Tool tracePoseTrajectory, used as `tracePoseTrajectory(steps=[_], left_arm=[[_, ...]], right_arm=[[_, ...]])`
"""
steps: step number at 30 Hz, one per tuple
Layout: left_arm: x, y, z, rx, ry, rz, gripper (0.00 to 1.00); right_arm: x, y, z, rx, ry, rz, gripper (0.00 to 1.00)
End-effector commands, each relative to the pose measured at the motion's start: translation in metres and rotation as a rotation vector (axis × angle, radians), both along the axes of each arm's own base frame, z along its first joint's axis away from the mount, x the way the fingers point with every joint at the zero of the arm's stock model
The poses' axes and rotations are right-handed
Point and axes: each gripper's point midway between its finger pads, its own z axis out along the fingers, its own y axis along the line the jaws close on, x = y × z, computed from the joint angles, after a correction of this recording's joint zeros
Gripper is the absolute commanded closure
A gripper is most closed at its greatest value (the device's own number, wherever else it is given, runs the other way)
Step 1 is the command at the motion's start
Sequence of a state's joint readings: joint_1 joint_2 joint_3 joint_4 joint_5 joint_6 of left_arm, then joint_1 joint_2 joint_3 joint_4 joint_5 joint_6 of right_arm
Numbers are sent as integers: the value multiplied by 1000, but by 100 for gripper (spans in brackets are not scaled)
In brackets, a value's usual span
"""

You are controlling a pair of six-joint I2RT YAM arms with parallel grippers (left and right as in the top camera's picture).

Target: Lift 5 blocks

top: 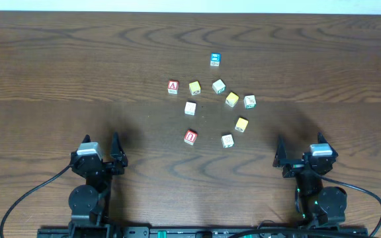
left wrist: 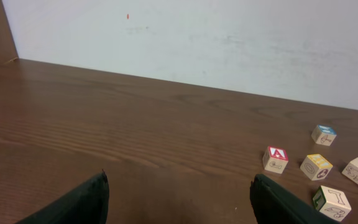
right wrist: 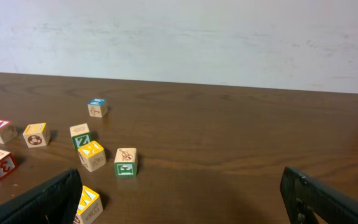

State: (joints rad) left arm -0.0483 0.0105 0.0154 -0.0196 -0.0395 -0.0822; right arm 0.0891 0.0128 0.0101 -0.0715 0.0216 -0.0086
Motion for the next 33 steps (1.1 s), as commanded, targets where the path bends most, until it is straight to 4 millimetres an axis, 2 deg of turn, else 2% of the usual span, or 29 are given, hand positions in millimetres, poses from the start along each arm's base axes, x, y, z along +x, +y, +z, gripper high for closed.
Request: tracePoseTrajectory(steps=[1, 20, 27, 33], left_arm=[[-2, 5, -18, -2, 61, 29, 27], [-2, 5, -18, -2, 61, 29, 27], [-2, 5, -18, -2, 61, 29, 27], [-2, 5, -18, -2, 61, 29, 27]], right_arm=[[0, -2, -2, -7, 1, -5, 1], [0, -4, 1, -7, -10, -20, 1], [-1, 7, -3, -3, 6, 44, 1], [-1, 7, -2, -3, 5, 45, 1]])
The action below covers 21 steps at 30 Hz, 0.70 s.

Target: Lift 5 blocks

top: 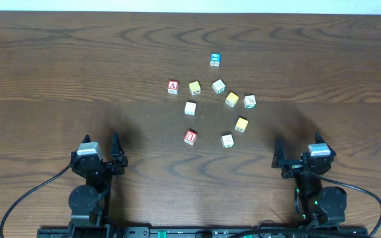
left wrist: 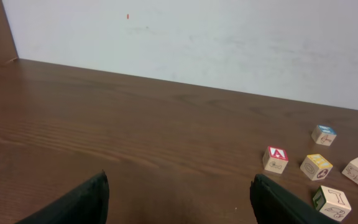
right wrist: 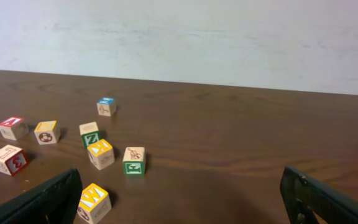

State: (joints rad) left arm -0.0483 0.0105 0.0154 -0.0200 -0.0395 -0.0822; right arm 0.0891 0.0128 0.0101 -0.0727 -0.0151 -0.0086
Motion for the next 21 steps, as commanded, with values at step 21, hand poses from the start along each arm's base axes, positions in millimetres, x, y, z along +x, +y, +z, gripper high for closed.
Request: tracePoseTrajectory(steps=[21], left_arm=[[-2, 5, -18, -2, 61, 29, 27]], right_arm=[[-9, 7, 78, 44, -36, 46, 1]])
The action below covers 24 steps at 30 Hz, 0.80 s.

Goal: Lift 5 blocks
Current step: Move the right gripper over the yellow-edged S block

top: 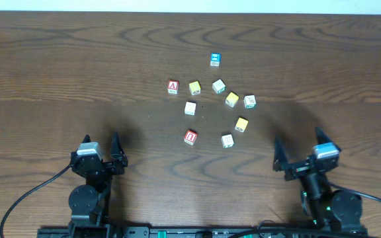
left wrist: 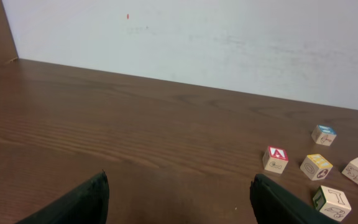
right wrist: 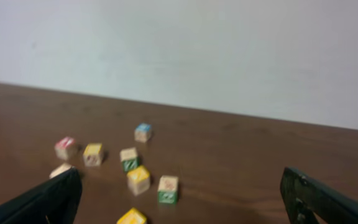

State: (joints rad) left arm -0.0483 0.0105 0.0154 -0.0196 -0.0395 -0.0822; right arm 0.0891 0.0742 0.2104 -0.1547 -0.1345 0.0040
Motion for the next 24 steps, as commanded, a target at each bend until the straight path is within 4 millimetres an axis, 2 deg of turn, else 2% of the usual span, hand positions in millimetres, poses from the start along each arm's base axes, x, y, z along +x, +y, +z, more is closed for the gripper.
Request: tracePoseTrajectory(steps=[1, 9, 13, 19, 24], left_arm=[[-2, 5, -18, -2, 61, 29, 27], [-2, 5, -18, -2, 61, 29, 27], [-2, 5, -18, -2, 61, 29, 27], [-2, 5, -18, -2, 61, 29, 27], [-2, 5, -18, -2, 61, 29, 27]], right_arm=[[7, -11, 16, 20, 42, -63, 1], [48, 3, 24, 43, 322, -13, 1], [67, 6, 15, 45, 544, -17, 1], [80, 17, -2, 42, 865, 25, 1], [82, 31, -14, 73, 1030, 88, 1]])
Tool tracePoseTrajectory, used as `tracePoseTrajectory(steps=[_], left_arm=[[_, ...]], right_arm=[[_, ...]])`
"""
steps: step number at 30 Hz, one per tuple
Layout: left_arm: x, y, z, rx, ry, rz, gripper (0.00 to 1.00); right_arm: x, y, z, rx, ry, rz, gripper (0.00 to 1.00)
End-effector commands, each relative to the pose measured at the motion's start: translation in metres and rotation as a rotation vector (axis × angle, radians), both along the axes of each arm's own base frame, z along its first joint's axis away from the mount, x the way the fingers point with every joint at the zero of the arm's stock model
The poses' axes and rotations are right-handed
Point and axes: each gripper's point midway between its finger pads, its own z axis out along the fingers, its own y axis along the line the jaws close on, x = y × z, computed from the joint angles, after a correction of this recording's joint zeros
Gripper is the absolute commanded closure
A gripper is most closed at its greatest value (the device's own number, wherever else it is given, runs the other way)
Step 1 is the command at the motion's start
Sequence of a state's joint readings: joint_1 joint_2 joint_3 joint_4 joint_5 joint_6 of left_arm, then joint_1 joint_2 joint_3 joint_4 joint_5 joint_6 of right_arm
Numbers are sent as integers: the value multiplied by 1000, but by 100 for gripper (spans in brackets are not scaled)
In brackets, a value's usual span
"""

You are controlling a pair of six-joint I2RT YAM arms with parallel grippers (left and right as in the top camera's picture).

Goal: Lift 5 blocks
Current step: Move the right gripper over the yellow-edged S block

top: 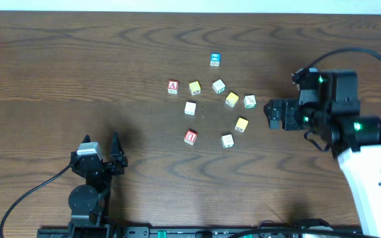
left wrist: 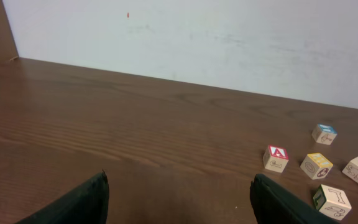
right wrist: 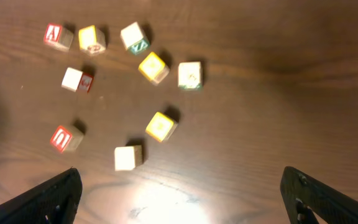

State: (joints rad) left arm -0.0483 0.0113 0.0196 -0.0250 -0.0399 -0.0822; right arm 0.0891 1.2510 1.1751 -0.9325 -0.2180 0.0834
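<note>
Several small lettered blocks lie scattered mid-table: a blue one [top: 214, 59] farthest back, a red A block [top: 172, 86], a yellow one [top: 241, 124], a red U block [top: 190, 137] and a plain white one [top: 227, 140] among them. My right gripper [top: 272, 115] hangs open above the table just right of the cluster, looking down on it. In the right wrist view the gripper [right wrist: 182, 205] is empty, with the white block [right wrist: 128, 157] and yellow block [right wrist: 161, 126] ahead of it. My left gripper [top: 100, 144] rests open at the front left, also empty [left wrist: 176, 205].
A pale wall [left wrist: 197, 43] backs the brown wooden table [top: 58, 73]. The right arm's white link [top: 369, 178] and its cable reach over the table's right side. A bright glare patch [right wrist: 166, 199] lies on the wood under the right gripper.
My right arm has left its rest spot at the front right and now hangs raised beside the blocks, its camera pointing down on them. Left arm and blocks are unchanged.
Both grippers sat open at the table's front edge, facing the blocks. The right one then turned slightly left, later tilted up, and now is high to the right of the cluster. No block has moved.
</note>
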Motion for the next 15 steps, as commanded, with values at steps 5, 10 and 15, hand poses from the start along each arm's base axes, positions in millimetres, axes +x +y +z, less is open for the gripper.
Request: tracePoseTrajectory(steps=[5, 10, 15], left_arm=[[-1, 5, -18, -2, 59, 29, 27], [-1, 5, -18, -2, 59, 29, 27], [-1, 5, -18, -2, 59, 29, 27]], right_arm=[[-1, 25, -8, 143, 115, 71, 1], [-1, 22, -23, 121, 162, 58, 1], [10, 23, -29, 90, 129, 120, 1]])
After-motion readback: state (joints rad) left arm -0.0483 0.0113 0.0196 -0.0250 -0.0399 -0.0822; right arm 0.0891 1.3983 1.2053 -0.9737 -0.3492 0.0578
